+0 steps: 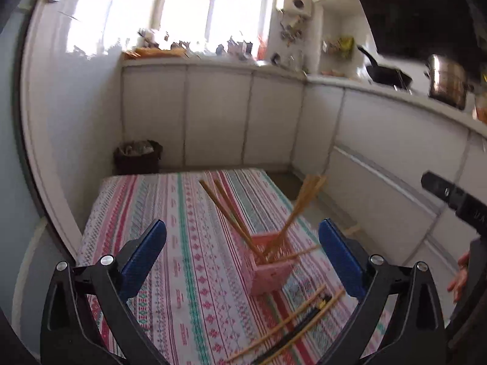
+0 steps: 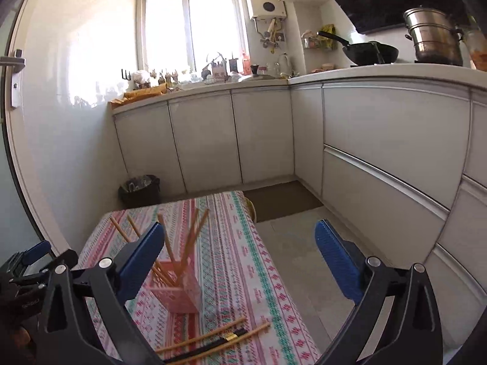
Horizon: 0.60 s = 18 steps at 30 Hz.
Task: Organize utensils
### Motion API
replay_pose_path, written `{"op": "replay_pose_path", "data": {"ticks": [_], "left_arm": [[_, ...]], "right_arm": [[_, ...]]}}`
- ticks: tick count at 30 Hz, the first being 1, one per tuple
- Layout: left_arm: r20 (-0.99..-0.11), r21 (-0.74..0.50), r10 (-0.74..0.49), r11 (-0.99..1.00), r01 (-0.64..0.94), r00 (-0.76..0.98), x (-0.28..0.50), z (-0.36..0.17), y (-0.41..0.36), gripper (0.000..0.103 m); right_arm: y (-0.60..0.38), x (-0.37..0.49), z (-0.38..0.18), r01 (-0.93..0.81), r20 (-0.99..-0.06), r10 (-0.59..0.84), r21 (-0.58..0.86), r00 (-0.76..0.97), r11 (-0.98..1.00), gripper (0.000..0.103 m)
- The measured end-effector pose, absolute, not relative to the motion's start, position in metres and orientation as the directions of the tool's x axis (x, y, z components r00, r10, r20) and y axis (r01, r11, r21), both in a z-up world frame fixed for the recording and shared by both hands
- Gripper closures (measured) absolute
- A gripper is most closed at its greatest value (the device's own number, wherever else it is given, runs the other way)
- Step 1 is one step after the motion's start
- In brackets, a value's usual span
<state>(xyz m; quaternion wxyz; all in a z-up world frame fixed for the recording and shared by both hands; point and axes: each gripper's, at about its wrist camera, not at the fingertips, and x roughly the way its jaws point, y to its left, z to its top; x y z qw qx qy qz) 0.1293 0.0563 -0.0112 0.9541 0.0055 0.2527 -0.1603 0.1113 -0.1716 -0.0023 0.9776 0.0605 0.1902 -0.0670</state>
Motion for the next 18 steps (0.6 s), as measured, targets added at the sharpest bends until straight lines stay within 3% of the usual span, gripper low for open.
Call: {"op": "replay_pose_path", "data": {"ticks": [5, 7, 10, 14, 18], "left_arm": [[-0.68, 0.121, -0.395, 0.771, 0.626, 0.618, 0.12, -0.064, -0.01, 0.008], [-0.727, 0.19, -0.402, 0.662, 0.725, 0.557, 0.109, -0.084, -0.041, 0.017], [-0.8, 0.259, -0.356, 0.523, 0.812, 0.484, 0.1, -0.111, -0.089, 0.034], [-0.86, 0.316, -0.261, 0.402, 0.859, 0.439, 0.104, -0.144, -0.146, 0.036], [-0.927, 0.268, -0.148, 0.378, 0.886, 0.343, 0.139, -0.174, -0.186, 0.039]], "right_arm": [[-0.211, 0.081, -0.054, 0.219, -0.481, -0.155, 0.079, 0.863, 0.972, 0.007], [-0.224, 0.077, -0.074, 0.25, -0.53, -0.172, 0.08, 0.83, 0.965, 0.007], [-0.248, 0.075, -0.086, 0.299, -0.577, -0.17, 0.135, 0.799, 0.945, 0.007], [-0.278, 0.064, -0.082, 0.368, -0.553, -0.192, 0.227, 0.811, 0.902, 0.007], [-0.302, 0.067, -0.089, 0.387, -0.596, -0.117, 0.348, 0.794, 0.854, 0.007]]}}
